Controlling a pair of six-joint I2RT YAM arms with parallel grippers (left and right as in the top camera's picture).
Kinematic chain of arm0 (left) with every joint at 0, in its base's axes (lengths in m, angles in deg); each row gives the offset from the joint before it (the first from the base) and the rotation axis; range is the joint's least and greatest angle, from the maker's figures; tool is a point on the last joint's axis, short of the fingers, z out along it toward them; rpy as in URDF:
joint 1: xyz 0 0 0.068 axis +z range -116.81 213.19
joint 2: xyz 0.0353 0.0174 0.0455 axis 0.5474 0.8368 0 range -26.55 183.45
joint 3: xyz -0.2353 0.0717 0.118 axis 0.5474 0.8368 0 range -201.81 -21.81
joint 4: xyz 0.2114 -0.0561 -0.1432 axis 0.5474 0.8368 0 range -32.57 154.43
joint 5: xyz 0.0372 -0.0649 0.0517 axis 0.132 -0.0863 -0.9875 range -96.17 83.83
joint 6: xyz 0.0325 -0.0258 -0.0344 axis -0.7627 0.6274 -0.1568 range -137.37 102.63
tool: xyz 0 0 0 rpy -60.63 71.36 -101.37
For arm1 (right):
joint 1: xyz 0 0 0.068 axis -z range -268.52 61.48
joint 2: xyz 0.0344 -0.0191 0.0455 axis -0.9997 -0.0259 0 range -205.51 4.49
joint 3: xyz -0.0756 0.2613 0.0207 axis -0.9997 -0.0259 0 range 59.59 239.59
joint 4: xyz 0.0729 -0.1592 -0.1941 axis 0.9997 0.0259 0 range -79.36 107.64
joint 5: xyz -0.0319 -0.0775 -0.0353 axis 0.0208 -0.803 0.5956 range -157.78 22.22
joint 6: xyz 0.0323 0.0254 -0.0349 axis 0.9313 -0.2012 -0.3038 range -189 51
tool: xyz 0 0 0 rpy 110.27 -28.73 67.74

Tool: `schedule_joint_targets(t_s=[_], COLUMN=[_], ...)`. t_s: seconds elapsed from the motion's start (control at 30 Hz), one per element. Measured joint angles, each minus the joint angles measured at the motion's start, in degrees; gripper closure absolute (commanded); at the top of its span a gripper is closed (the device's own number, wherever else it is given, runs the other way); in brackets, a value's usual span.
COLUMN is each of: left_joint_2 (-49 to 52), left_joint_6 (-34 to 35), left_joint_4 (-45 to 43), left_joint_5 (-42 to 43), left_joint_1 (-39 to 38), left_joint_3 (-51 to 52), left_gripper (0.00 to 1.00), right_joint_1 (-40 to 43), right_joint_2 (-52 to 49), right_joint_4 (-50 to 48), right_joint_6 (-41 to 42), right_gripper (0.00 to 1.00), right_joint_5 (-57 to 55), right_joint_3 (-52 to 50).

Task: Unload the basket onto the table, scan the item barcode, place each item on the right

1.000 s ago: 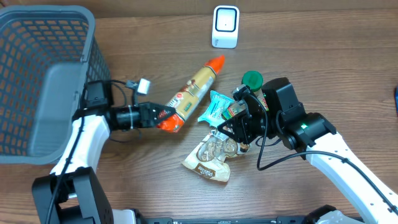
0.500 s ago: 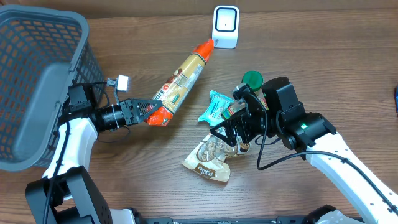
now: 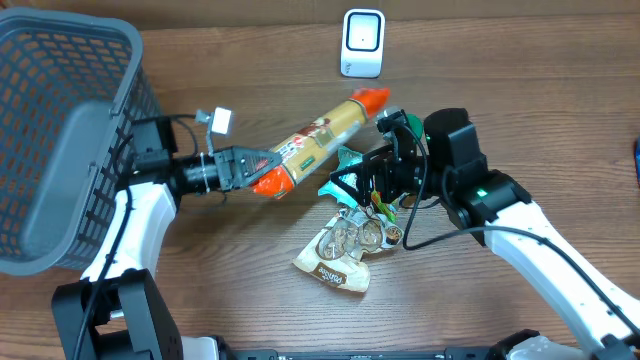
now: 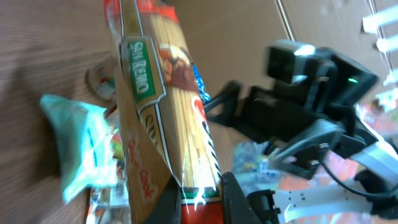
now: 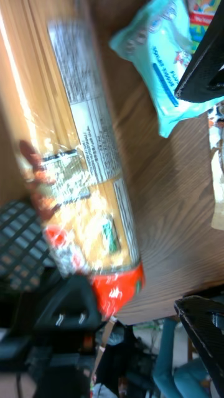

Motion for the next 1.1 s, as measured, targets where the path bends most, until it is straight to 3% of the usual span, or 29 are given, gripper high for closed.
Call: schedule_joint_targets(t_s=[0.23, 0.4, 0.97, 1.1], left_joint_2=[0.0, 0.0, 0.0, 0.0], left_joint_6=[10.6, 15.5, 17.3, 17.3], left_joint_4=[-13.0, -14.6, -14.6, -14.6], left_joint_5=[1.8, 2.1, 2.4, 2.4], left_joint_1=[-2.0, -2.0, -2.0, -2.1], left_joint_3=[-2.5, -2.6, -2.6, -2.6], left_gripper=[0.96, 0.95, 0.95, 0.96], right_joint_1=[0.1, 1.1, 1.2, 1.2], right_joint_2=[-3.6, -3.6, -6.9, -7.5], right_joint_4=[-3.3, -6.4, -7.4, -12.5], right_joint_6=[4.1, 8.3, 15.8, 19.1], right_gripper=[0.0, 0.0, 0.0, 0.0], right_joint_5=[1.8, 1.6, -0.5, -1.6], right_joint_3=[-0.1, -0.1, -0.1, -0.2])
